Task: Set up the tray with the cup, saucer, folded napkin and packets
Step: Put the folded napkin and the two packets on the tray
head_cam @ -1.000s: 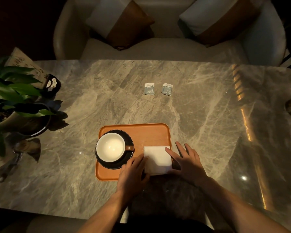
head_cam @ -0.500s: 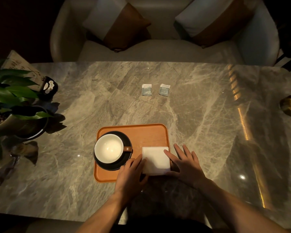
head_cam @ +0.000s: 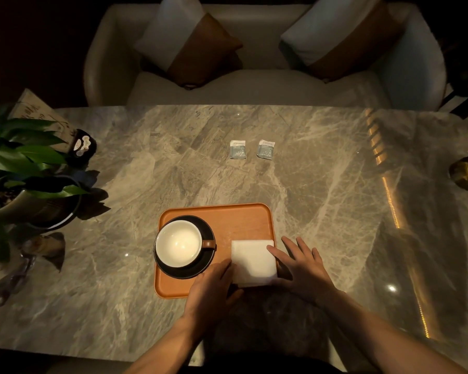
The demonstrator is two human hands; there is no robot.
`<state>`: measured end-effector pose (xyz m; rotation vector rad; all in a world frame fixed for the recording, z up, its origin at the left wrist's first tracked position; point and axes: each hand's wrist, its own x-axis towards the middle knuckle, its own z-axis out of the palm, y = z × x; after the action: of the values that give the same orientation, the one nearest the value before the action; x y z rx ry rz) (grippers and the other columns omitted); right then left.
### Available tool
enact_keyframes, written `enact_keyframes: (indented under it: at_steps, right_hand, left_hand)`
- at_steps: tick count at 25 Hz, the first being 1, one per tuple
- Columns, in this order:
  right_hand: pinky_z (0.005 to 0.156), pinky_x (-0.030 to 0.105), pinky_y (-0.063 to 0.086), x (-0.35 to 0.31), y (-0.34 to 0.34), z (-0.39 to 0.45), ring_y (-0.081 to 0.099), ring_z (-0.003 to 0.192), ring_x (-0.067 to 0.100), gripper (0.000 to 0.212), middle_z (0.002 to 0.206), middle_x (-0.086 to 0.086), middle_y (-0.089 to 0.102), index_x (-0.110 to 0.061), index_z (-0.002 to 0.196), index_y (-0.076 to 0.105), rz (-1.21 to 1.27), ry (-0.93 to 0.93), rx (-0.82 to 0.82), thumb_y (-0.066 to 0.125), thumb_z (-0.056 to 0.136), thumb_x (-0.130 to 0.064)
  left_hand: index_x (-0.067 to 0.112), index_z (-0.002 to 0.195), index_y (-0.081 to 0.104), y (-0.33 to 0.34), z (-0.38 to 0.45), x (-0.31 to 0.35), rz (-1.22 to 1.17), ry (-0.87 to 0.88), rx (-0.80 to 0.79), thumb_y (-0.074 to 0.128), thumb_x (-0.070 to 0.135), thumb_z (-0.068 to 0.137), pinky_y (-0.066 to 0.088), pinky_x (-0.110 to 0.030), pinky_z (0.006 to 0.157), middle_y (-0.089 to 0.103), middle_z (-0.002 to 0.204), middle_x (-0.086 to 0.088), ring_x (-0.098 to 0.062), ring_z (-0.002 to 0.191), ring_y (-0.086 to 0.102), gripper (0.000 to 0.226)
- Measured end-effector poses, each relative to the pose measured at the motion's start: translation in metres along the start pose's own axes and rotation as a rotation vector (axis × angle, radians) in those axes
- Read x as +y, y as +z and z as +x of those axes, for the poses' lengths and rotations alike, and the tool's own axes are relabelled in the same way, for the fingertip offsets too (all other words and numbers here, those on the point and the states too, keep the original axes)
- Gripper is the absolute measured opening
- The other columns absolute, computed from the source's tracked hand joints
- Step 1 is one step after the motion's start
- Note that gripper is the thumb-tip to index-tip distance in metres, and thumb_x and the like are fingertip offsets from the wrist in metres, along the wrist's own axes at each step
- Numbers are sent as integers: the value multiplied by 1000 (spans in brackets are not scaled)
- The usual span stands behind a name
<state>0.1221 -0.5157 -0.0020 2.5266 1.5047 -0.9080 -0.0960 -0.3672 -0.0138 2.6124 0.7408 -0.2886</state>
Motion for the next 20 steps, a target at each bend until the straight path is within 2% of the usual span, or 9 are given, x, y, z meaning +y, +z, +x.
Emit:
enact_keyframes:
  at_steps: [3,6,8,9,12,13,17,20]
  right_hand:
    - [119,59,9,2,-6,0,3,151,29,79,165,0,8,-47,151,16,54,12,-7,52,84,-71]
    - [121,54,6,3,-20,3,6,151,23,69,164,-3,14,-48,148,24,79,12,7,46,87,-71]
    - [121,50,11,4,-35,8,15,149,19,66,161,-6,24,-47,146,31,85,8,44,40,87,-74]
    - [120,47,16,4,-43,12,22,146,18,65,158,-7,30,-46,144,34,86,8,72,38,86,-75]
    - [113,41,29,11,-70,27,38,136,15,59,146,-10,47,-42,139,44,68,4,115,38,88,-72]
    - [110,40,32,15,-79,33,42,133,15,57,143,-11,50,-41,138,46,62,10,114,39,89,-70]
    - [103,40,41,34,-115,61,53,123,18,51,133,-7,60,-37,133,53,18,27,92,46,90,-63]
    - [93,37,46,52,-138,82,58,115,19,48,126,-6,65,-35,129,56,-33,46,79,47,91,-62]
  left_hand:
    - [28,139,44,-12,-4,1,-34,42,-10,29,67,83,54,-31,90,54,138,8,-12,118,57,70]
    - [36,126,54,-41,6,2,-47,75,33,39,65,84,55,-21,75,64,120,15,-3,99,62,53]
    - [38,118,58,-73,25,2,-60,101,38,45,63,83,45,-10,72,65,114,19,0,96,62,45]
    - [39,117,58,-89,38,1,-48,132,42,48,61,84,44,-12,76,65,115,19,-3,101,61,42]
    - [35,129,57,-133,80,-7,-81,177,-33,55,56,87,45,-33,98,62,128,9,-14,119,56,47]
    - [32,130,57,-144,95,-11,-115,168,-62,58,53,88,44,-34,100,62,129,7,-15,120,55,47]
    - [24,131,60,-169,148,-30,-216,66,-158,72,42,85,42,-26,91,63,128,1,-16,115,58,51]
    - [23,129,62,-177,183,-43,-249,-42,-174,76,40,81,44,-25,89,66,125,-2,-17,111,61,52]
